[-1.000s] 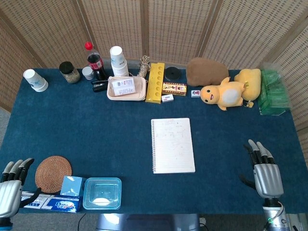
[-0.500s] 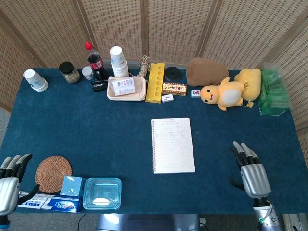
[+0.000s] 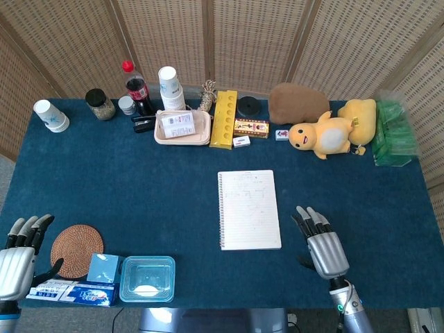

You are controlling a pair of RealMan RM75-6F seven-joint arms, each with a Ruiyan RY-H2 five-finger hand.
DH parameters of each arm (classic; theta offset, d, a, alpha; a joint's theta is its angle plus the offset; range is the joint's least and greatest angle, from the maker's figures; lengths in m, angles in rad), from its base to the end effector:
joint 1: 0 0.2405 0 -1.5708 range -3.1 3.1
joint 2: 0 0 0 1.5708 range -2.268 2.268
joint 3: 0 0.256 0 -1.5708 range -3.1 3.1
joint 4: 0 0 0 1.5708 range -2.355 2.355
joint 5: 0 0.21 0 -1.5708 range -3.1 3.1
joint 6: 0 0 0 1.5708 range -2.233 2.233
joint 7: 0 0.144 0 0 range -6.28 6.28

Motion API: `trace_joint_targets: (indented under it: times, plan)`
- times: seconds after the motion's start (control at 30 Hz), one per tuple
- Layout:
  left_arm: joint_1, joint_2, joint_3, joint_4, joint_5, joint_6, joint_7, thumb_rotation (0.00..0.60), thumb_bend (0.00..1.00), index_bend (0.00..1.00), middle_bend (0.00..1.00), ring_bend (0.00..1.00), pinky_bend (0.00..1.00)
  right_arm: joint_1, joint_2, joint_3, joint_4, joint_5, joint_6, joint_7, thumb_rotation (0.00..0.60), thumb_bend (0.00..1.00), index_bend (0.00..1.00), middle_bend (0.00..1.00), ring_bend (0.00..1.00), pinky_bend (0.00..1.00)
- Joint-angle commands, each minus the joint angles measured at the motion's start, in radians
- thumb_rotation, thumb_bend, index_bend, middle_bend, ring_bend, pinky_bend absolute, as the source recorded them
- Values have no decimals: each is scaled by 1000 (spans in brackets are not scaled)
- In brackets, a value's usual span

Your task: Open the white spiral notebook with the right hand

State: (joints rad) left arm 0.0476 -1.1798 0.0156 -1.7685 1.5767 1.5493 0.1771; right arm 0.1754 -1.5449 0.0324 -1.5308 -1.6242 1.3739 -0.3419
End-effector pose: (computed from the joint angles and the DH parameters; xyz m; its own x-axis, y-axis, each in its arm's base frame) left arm -0.2840 0.1273 0.1267 0.3598 0.0529 0.9315 0.9316 0.0351 -0.3618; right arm -0.2340 -0.1924 0.0137 0.4225 -0.0638 0.9041 -0.8814 -0.2617 0.3934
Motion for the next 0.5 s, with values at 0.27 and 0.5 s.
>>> trace_joint_targets:
  times: [0.27, 0.5]
  plan:
    - [-15, -10, -10, 11, -23, -20, -12, 600, 237, 161, 142, 85, 0, 36, -92, 17, 72, 28, -40, -59, 600, 166, 108, 109, 56, 169]
    - [-19, -5, -17, 9, -18, -8, -23, 600, 236, 153, 141, 85, 0, 49, -133, 17, 109, 38, -52, -69, 600, 167, 101, 106, 55, 169]
